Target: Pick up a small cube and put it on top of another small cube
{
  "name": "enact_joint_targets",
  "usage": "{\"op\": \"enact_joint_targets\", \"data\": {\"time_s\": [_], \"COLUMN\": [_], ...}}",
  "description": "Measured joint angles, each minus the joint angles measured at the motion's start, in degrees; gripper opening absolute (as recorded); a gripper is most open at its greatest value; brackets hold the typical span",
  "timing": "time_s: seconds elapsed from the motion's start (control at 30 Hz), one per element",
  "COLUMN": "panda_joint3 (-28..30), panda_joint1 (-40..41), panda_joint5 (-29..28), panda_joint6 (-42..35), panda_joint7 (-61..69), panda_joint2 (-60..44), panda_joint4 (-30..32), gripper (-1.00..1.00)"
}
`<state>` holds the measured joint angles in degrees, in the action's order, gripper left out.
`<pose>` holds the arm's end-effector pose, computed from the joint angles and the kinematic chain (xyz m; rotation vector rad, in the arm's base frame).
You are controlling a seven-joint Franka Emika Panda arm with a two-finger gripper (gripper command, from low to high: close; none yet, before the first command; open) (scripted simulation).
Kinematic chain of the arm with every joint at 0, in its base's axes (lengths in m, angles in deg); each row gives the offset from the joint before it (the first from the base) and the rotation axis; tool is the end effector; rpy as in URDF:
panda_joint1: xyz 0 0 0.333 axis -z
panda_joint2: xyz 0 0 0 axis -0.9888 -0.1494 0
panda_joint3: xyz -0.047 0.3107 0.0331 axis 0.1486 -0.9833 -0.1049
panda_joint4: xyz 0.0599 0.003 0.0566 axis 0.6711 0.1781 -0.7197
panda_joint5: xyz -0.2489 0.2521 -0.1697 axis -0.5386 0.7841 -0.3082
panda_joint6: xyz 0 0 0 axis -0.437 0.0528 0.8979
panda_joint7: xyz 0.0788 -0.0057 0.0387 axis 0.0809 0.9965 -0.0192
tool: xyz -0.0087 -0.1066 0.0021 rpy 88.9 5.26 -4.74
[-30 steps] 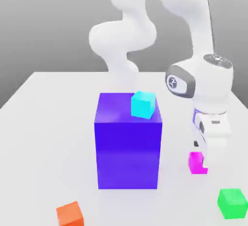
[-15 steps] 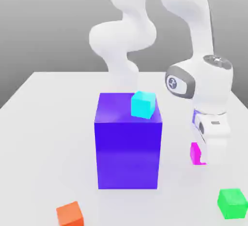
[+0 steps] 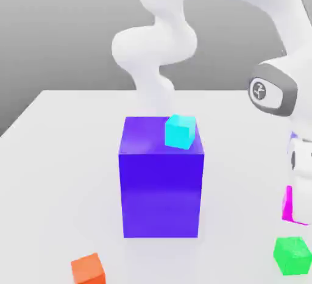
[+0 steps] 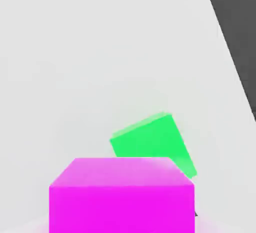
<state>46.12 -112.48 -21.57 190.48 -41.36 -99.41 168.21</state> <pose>0.4459 0.2711 0.2237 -3.0869 -0.5808 0.0023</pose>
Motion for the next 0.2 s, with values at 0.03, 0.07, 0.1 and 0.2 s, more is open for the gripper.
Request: {"op": "enact_joint_targets", "data": {"time_s": [0.03,0.07,0.1,0.2], "panda_joint3": [0.06,-0.06,-0.03,-0.03], "panda_joint1": [0.0,0.16,0.14,0.14], "panda_joint5": [0.01,-0.11,-0.13,-0.13], "panda_joint6": [1.56,3.28,4.71,4.71], "panda_joint7": [-0.16,-0.31,-0.37,-0.37], "panda_joint2": [-1.91,-3.91,-5.48,-5.48], "panda_joint4": [-0.36,-0.61,-0.75,-0.75], "gripper": [-1.0,-1.0,1.0,1.0]}}
